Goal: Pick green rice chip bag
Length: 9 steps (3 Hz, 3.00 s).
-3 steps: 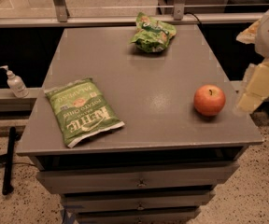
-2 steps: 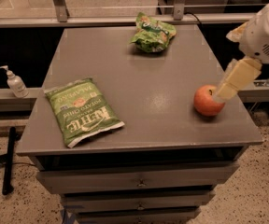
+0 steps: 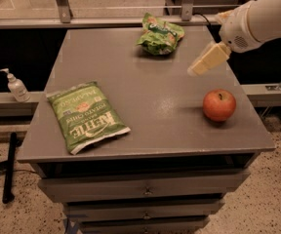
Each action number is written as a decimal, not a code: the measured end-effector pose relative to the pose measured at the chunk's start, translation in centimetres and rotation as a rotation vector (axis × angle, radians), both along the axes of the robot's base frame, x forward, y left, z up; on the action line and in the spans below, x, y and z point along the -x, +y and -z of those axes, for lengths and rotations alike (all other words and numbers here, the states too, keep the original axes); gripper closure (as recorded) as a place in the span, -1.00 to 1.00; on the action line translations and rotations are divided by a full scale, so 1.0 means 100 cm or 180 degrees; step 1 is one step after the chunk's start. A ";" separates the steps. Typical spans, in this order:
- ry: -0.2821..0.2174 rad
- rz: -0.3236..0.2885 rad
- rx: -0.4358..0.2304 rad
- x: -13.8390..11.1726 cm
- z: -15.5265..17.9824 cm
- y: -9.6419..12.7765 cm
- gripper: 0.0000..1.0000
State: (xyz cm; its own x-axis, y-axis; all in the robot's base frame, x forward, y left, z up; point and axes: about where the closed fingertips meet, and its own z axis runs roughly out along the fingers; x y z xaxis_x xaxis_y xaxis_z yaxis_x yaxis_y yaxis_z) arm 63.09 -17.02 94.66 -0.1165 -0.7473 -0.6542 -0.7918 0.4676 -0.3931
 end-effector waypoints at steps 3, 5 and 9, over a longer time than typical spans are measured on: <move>-0.0399 -0.0043 -0.0632 -0.129 0.020 0.068 -1.00; -0.0209 -0.0055 -0.0539 -0.169 0.060 0.097 -1.00; -0.0089 -0.0138 -0.0499 -0.164 0.071 0.106 0.88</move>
Offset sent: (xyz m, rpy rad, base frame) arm 0.1446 0.0837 -0.0141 0.2702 -0.1638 0.0284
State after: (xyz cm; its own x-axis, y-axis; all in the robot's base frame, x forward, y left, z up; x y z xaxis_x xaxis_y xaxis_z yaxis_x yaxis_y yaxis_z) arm 79.49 -6.42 87.56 -0.0664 -0.6397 -0.7658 -0.8023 0.4905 -0.3402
